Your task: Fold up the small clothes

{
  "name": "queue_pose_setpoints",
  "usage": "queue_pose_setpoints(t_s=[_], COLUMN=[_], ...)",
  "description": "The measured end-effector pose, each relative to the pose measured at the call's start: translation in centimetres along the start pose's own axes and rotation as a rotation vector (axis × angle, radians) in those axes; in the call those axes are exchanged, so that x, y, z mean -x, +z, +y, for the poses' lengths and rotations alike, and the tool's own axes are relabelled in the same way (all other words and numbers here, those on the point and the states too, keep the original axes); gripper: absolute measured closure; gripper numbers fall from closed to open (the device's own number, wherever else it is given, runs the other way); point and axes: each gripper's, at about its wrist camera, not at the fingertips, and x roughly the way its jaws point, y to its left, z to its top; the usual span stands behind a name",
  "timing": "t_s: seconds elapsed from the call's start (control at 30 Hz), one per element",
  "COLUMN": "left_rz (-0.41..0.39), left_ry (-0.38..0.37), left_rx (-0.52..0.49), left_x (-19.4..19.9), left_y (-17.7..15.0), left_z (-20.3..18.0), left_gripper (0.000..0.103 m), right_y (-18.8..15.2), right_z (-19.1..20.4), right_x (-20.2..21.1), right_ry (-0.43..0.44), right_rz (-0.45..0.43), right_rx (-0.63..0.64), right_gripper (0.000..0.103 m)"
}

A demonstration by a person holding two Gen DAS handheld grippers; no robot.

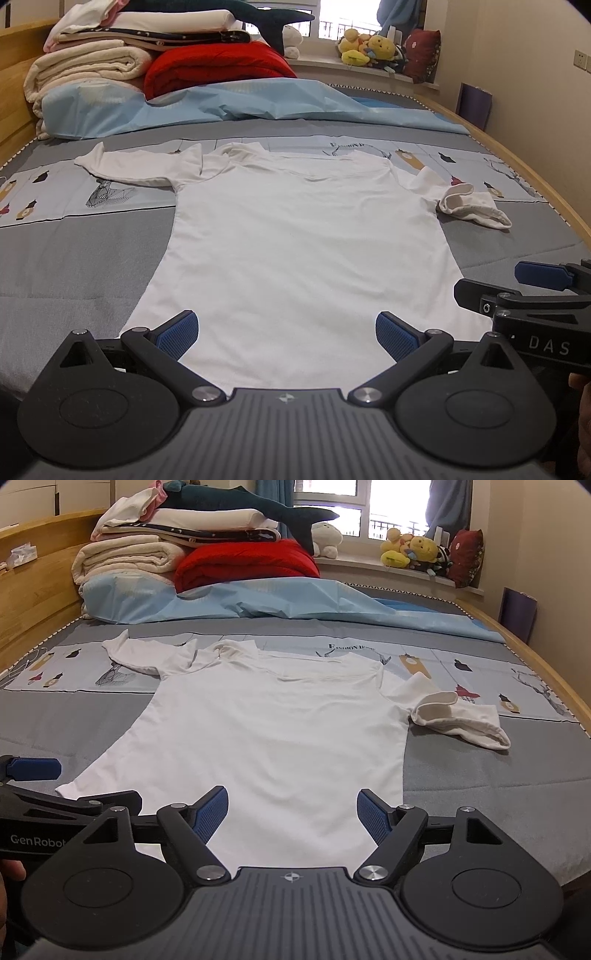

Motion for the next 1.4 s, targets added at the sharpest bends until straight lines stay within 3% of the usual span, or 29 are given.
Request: queue_pose_setpoints(t_s=[0.23, 0.27, 0.33, 0.37, 0.43, 0.53, 0.6, 0.67, 0.73, 0.83, 0.93, 1.1, 1.2, 1.23, 1.27, 1.3, 1.4], left_rz=[-0.010, -0.014, -0.022, -0.035, -0.062, -0.015, 0.047, 0.155, 0.260, 0.339, 0.396, 0.461, 0.513, 0.526, 0.529, 0.527, 0.535], left_ry=[-0.007, -0.018, -0.044, -0.050, -0.056, -0.099, -0.100, -0.080, -0.040, -0.004, -0.018, -0.030, -0.038, -0.028, -0.021, -0.028, -0.055], left_rx=[0.004, 0.008, -0.020, -0.041, -0.103, -0.094, -0.041, 0.036, 0.114, 0.181, 0.246, 0.240, 0.184, 0.160, 0.136, 0.123, 0.108], left_x=[0.2, 0.2, 0.1, 0.1, -0.6, -3.3, -6.0, -9.1, -11.7, -13.7, -14.9, -16.1, -16.5, -16.6, -16.5, -16.3, -15.5], left_y=[0.5, 1.0, 2.4, 3.2, 4.9, 7.0, 7.5, 7.3, 7.1, 6.9, 6.6, 5.3, 4.4, 4.1, 3.9, 3.8, 3.5], left_z=[0.5, 1.1, 2.4, 3.1, 4.9, 8.5, 11.1, 13.3, 15.3, 17.7, 19.4, 19.7, 18.8, 18.5, 18.2, 17.9, 16.9], left_gripper=[0.001, 0.001, 0.001, 0.002, 0.015, 0.044, 0.047, 0.047, 0.047, 0.047, 0.047, 0.049, 0.073, 0.083, 0.086, 0.093, 0.096], right_y=[0.2, 0.6, 1.9, 2.7, 4.5, 6.0, 6.1, 5.5, 4.2, 3.1, 2.5, 0.9, 0.3, 0.3, 0.3, 0.3, 0.2], right_z=[-0.3, -1.0, -3.0, -4.2, -7.1, -11.3, -13.4, -14.8, -15.3, -14.7, -14.3, -13.5, -13.1, -13.0, -13.0, -13.2, -14.1], right_x=[0.0, 0.3, 0.9, 1.1, 1.2, -0.1, -2.4, -5.1, -8.7, -11.9, -14.5, -16.6, -17.3, -17.3, -17.2, -17.2, -17.0], right_ry=[-0.017, -0.011, -0.017, -0.027, -0.028, -0.012, -0.009, -0.011, 0.063, 0.011, 0.010, 0.010, -0.008, -0.007, 0.002, 0.006, -0.007], right_rz=[-0.001, -0.016, -0.076, -0.098, -0.136, -0.179, -0.097, 0.041, 0.170, 0.301, 0.393, 0.479, 0.510, 0.503, 0.499, 0.501, 0.494], right_rx=[0.016, -0.007, -0.049, -0.063, -0.105, -0.153, -0.170, -0.242, -0.337, -0.292, -0.279, -0.247, -0.215, -0.197, -0.195, -0.203, -0.225], right_gripper=[0.027, 0.030, 0.048, 0.051, 0.062, 0.065, 0.065, 0.063, 0.064, 0.063, 0.063, 0.063, 0.076, 0.090, 0.098, 0.099, 0.100])
